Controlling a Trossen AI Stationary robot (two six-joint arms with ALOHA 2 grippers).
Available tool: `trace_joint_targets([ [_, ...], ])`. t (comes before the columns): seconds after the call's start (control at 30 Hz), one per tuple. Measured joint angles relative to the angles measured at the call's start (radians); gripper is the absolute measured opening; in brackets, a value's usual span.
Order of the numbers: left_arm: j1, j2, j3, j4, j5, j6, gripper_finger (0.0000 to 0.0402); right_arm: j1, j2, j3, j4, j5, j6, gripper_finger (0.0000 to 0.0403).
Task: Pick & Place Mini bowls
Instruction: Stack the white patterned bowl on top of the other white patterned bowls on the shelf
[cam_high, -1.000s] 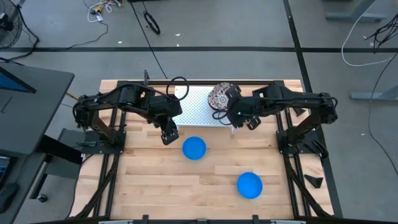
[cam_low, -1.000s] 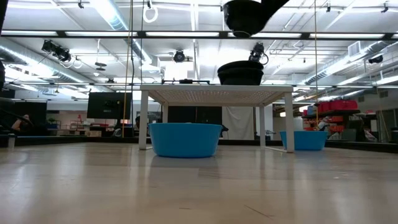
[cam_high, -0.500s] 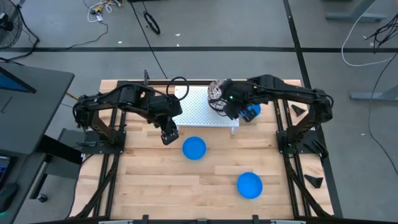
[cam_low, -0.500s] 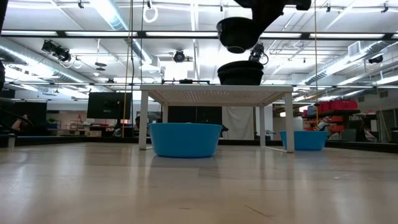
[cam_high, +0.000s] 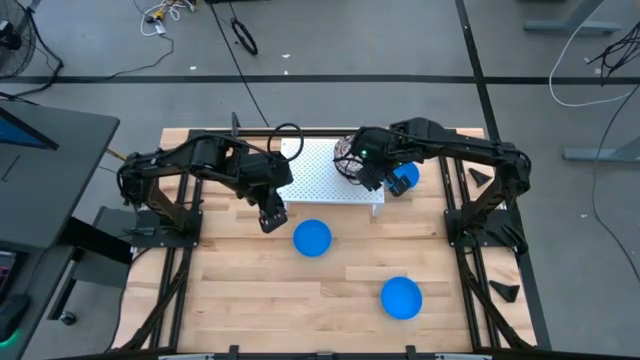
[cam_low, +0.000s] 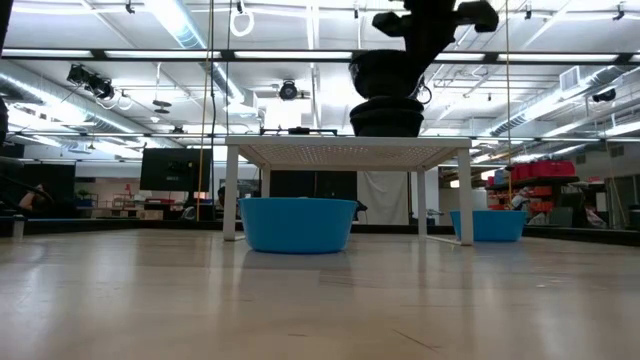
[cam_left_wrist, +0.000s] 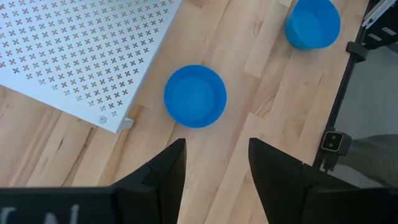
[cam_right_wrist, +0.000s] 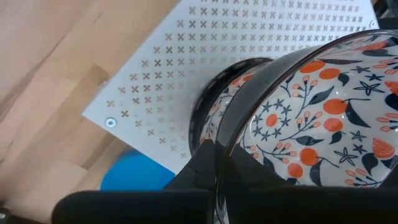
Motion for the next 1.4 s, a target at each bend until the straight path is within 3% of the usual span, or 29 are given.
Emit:
trace_joint_targets([
  [0.5,0.000,0.000,0.000,0.026,0.000,0.000,0.0179,-0.038,0.000,-0.118,0.081,0.005,-0.061,0.0009],
  [0.6,0.000,0.000,0.000,0.026,0.000,0.000,0.0179,-0.038,0.000,-0.118,0.093,0.053,-0.071,0.0010],
  [1.03,0.000,0.000,0.000,0.026,0.000,0.000,0.0179,-0.037,-0.001,-0.118,0.096,0.088,-0.068,0.0081],
  [1.4,0.000,0.000,0.000,0.026,0.000,0.001,0.0179,0.002,-0.002,-0.118,0.084,0.094,0.022,0.0093],
])
